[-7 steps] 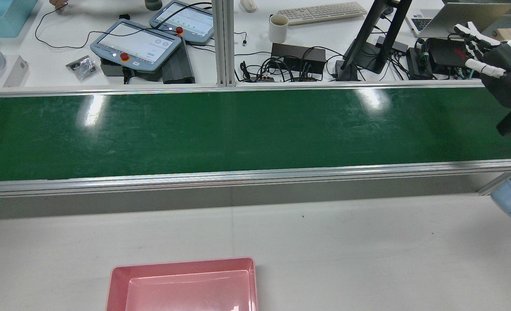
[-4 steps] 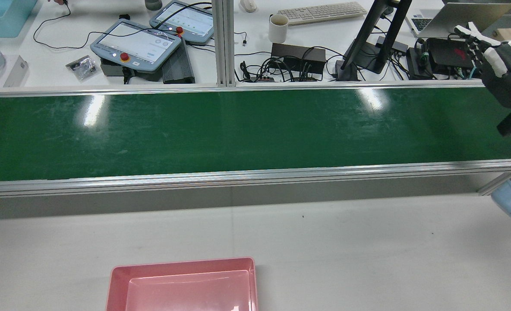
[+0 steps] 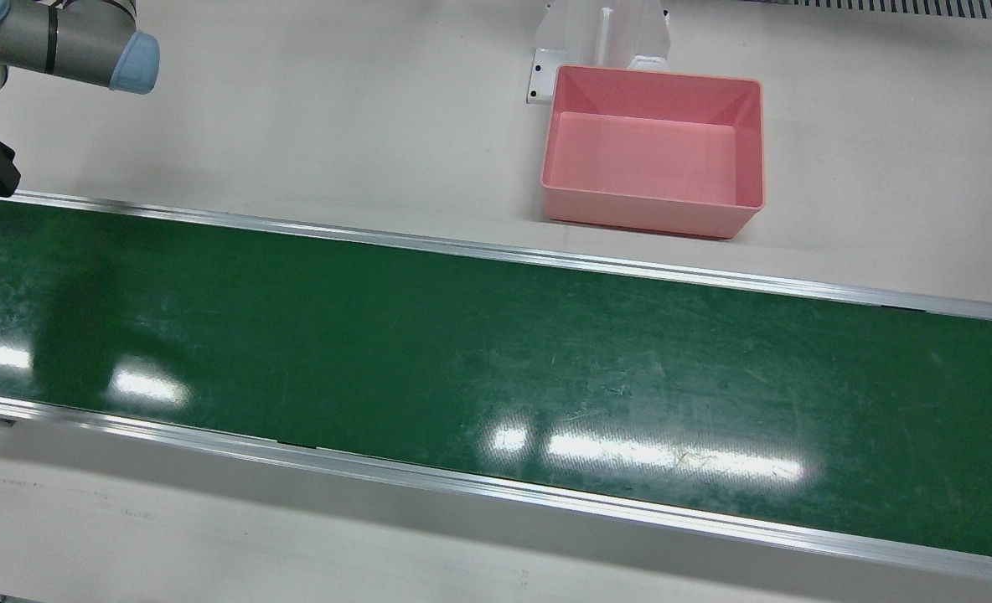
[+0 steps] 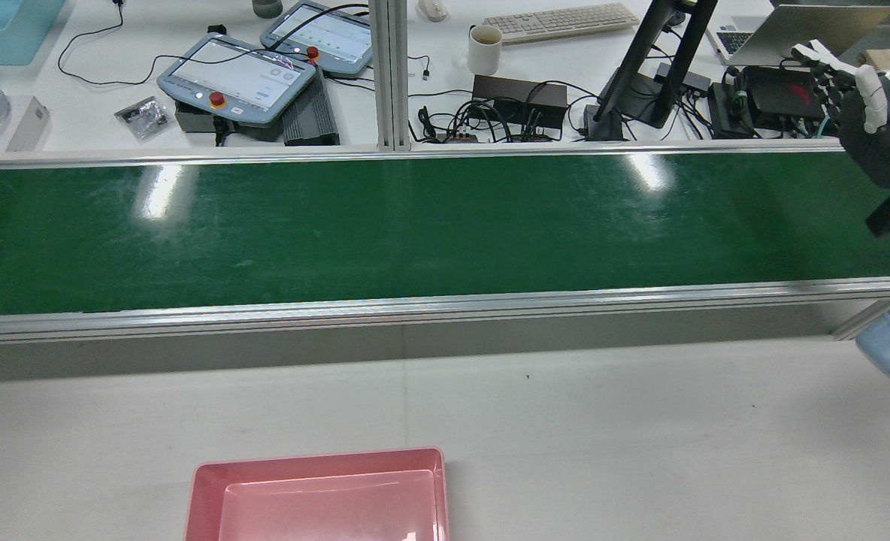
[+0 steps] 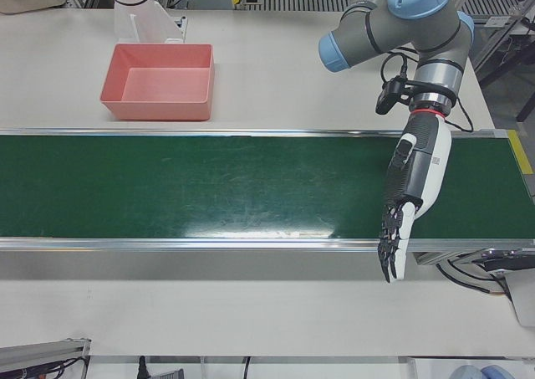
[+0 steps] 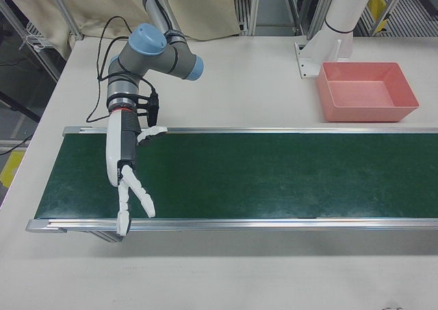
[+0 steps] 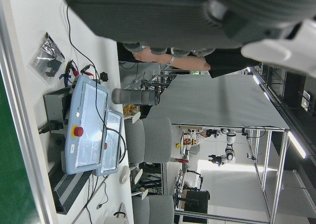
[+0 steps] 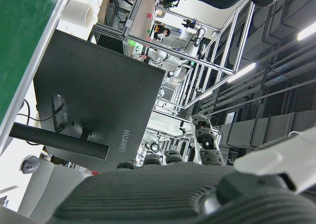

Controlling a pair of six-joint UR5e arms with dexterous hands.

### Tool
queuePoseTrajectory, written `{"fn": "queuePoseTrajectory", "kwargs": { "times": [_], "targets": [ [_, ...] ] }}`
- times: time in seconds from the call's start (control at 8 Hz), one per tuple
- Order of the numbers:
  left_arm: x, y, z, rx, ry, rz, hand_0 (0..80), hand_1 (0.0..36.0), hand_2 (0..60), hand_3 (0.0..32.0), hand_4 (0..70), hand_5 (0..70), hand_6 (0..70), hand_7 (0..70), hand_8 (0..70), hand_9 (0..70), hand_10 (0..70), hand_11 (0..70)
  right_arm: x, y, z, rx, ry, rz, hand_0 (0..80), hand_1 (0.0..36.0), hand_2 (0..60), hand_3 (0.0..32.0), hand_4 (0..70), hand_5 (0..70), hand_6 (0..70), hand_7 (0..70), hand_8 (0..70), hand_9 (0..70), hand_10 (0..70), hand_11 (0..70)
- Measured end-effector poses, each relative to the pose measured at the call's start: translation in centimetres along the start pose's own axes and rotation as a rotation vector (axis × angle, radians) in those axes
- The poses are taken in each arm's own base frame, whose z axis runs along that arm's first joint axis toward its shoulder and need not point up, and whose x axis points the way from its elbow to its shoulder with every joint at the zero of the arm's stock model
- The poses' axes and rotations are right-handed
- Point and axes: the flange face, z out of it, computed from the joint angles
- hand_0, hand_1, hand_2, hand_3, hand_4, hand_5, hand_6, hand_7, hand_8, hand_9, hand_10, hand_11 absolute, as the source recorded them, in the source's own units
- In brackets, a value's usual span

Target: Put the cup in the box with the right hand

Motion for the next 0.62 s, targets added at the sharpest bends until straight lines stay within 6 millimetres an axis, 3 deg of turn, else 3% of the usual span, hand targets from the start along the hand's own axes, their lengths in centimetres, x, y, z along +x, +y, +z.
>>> {"fn": "queuePoseTrajectory", "kwargs": {
  "times": [0.12, 0.25, 0.38, 0.5, 0.62],
  "targets": [
    [0.00, 0.00, 0.00, 0.000, 0.000, 0.000, 0.0, 0.0, 0.0, 0.0, 0.0, 0.0, 0.0, 0.0, 0.0, 0.0, 0.0, 0.0, 0.02, 0.33, 0.10, -0.002, 0.002, 0.004, 46.5, 14.5, 8.6, 0.0, 0.0, 3.4, 0.4, 0.0, 0.0, 0.0, 0.0, 0.0],
    [0.00, 0.00, 0.00, 0.000, 0.000, 0.000, 0.0, 0.0, 0.0, 0.0, 0.0, 0.0, 0.0, 0.0, 0.0, 0.0, 0.0, 0.0, 0.11, 0.54, 0.16, -0.002, 0.004, 0.007, 53.4, 20.8, 7.3, 0.0, 1.5, 5.5, 0.9, 0.0, 0.0, 0.0, 0.0, 0.0],
    [0.00, 0.00, 0.00, 0.000, 0.000, 0.000, 0.0, 0.0, 0.0, 0.0, 0.0, 0.0, 0.0, 0.0, 0.0, 0.0, 0.0, 0.0, 0.22, 0.56, 0.15, 0.000, 0.007, 0.008, 55.9, 22.0, 5.6, 0.0, 5.3, 6.0, 1.0, 0.0, 0.0, 0.0, 0.0, 0.0],
    [0.00, 0.00, 0.00, 0.000, 0.000, 0.000, 0.0, 0.0, 0.0, 0.0, 0.0, 0.0, 0.0, 0.0, 0.0, 0.0, 0.0, 0.0, 0.27, 0.51, 0.14, 0.002, 0.009, 0.008, 56.6, 20.1, 0.0, 0.0, 6.9, 5.8, 0.9, 0.0, 0.0, 0.0, 0.0, 0.0],
    [0.00, 0.00, 0.00, 0.000, 0.000, 0.000, 0.0, 0.0, 0.0, 0.0, 0.0, 0.0, 0.0, 0.0, 0.0, 0.0, 0.0, 0.0, 0.30, 0.44, 0.12, 0.005, 0.010, 0.007, 56.4, 20.0, 0.0, 0.0, 7.1, 5.7, 0.9, 0.0, 0.0, 0.0, 0.0, 0.0]
  ]
}}
